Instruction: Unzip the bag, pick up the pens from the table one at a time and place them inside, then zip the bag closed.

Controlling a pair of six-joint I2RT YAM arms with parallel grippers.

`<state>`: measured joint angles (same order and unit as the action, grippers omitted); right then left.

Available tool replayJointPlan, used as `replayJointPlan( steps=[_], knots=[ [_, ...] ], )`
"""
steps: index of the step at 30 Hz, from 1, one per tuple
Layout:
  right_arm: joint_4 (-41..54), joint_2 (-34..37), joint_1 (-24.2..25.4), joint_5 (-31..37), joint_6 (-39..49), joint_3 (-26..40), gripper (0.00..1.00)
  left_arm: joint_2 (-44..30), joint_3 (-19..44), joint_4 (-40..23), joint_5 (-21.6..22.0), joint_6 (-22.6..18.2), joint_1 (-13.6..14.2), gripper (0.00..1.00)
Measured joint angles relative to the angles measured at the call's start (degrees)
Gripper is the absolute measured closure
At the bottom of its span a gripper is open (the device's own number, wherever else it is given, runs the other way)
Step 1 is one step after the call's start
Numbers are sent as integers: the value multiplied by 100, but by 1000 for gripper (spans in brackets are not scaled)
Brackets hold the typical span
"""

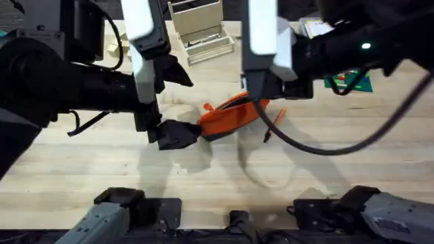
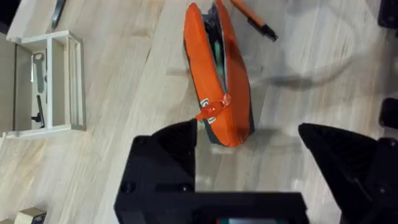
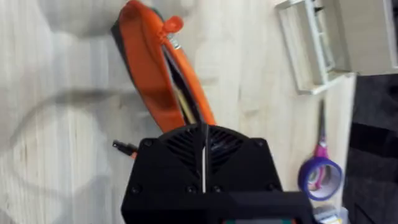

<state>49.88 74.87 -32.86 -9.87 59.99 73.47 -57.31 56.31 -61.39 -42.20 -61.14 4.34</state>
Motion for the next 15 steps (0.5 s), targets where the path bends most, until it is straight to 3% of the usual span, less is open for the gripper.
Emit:
replayJointPlan(
  steps=[15],
  knots=[
    [-82,1370,0,-338,633,0,969,-1,0,-80,-1,0,0,7]
  ],
)
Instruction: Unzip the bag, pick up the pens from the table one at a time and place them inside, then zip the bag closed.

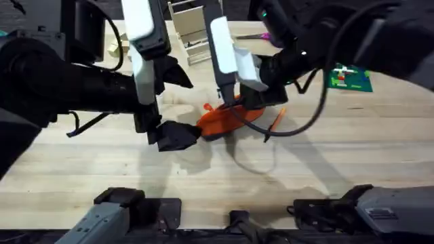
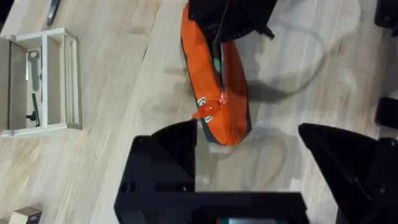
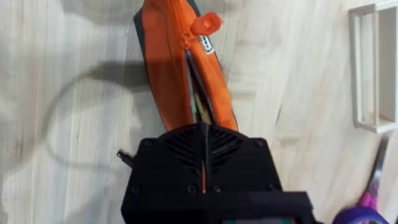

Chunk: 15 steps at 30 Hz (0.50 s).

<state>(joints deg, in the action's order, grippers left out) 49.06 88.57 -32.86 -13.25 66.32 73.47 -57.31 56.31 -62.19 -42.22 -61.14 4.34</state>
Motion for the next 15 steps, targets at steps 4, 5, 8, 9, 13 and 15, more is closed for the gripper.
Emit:
replayJointPlan(
  steps=[4,5,8,9,13,15],
  knots=[
    [-70,236,0,-9,20,0,970,0,0,0,0,0,0,7],
    [-75,264,0,-9,20,0,970,0,0,2,0,0,0,7],
    [-128,311,0,-9,24,0,970,-1,0,0,0,0,0,7],
    [-146,325,0,-9,28,0,969,-1,0,2,0,0,0,7],
    [-218,445,0,-14,43,18,969,-1,-1,0,0,-1,0,7],
    [-241,548,0,-58,51,31,969,-1,0,2,0,-2,0,7]
  ],
)
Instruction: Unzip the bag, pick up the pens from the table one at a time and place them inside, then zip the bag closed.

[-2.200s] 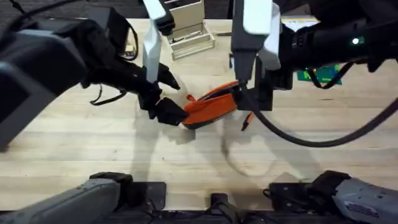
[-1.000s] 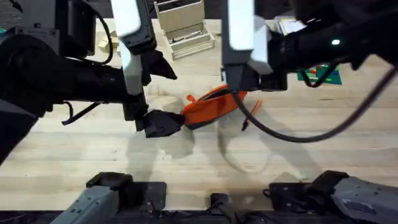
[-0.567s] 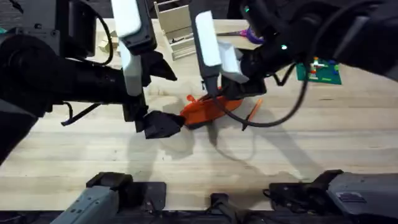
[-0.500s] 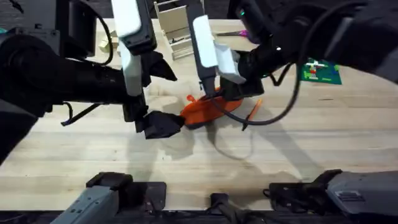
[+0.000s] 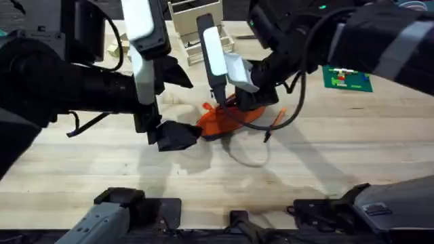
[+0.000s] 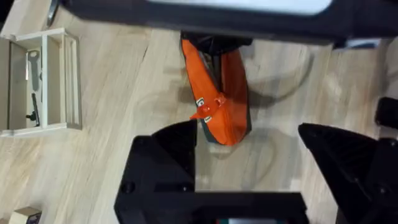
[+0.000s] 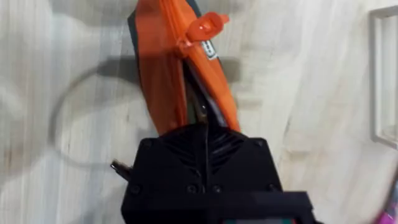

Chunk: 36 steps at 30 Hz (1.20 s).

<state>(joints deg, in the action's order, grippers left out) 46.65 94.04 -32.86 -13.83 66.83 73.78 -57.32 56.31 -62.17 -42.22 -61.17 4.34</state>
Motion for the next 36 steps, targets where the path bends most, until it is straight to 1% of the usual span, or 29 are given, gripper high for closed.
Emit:
replayJointPlan(
  steps=[7,13,14,15,17,20,21,23,36],
  knots=[
    [4,345,0,-153,11,0,971,2,0,0,0,2,0,8],
    [7,369,4,-170,7,0,961,0,0,0,0,2,0,7],
    [9,369,4,-170,17,0,914,2,0,0,0,2,0,7],
    [11,369,4,-170,14,0,805,0,0,-2,0,2,0,7],
    [17,369,11,-166,34,0,505,0,0,-2,0,0,0,7],
    [18,369,15,-166,54,0,82,0,0,-2,0,2,0,7],
    [11,369,13,-168,70,0,24,0,0,0,0,0,0,7],
    [13,369,15,-170,73,0,6,0,-2,-2,0,0,0,7],
    [46,367,15,-168,72,0,4,0,0,-1,0,0,0,7]
  ],
)
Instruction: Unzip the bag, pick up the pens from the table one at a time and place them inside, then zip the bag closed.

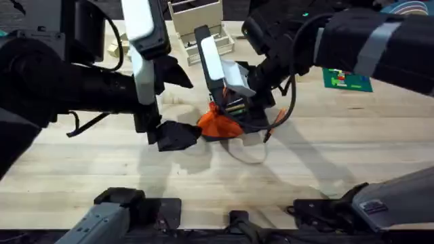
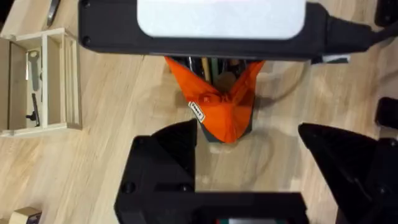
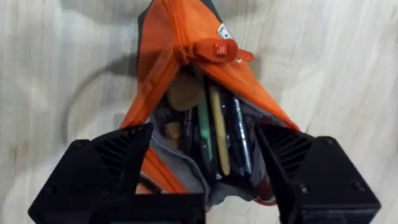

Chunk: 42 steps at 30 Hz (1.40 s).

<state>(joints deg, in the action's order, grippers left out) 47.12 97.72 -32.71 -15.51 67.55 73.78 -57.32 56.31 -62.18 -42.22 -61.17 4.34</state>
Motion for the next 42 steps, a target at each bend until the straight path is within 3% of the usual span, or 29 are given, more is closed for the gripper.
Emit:
replayJointPlan(
  steps=[7,21,29,42],
  knots=[
    [181,-102,-2,-2,-112,2,4,2,0,1,0,2,0,7],
    [546,-1503,-7,739,-1404,4,4,2,0,1,0,2,0,7],
    [696,-2040,-7,1186,-3192,4,3,0,0,1,2,0,0,7],
    [992,-2114,-2,2226,-7346,4,3,0,0,1,0,0,0,8]
  ],
)
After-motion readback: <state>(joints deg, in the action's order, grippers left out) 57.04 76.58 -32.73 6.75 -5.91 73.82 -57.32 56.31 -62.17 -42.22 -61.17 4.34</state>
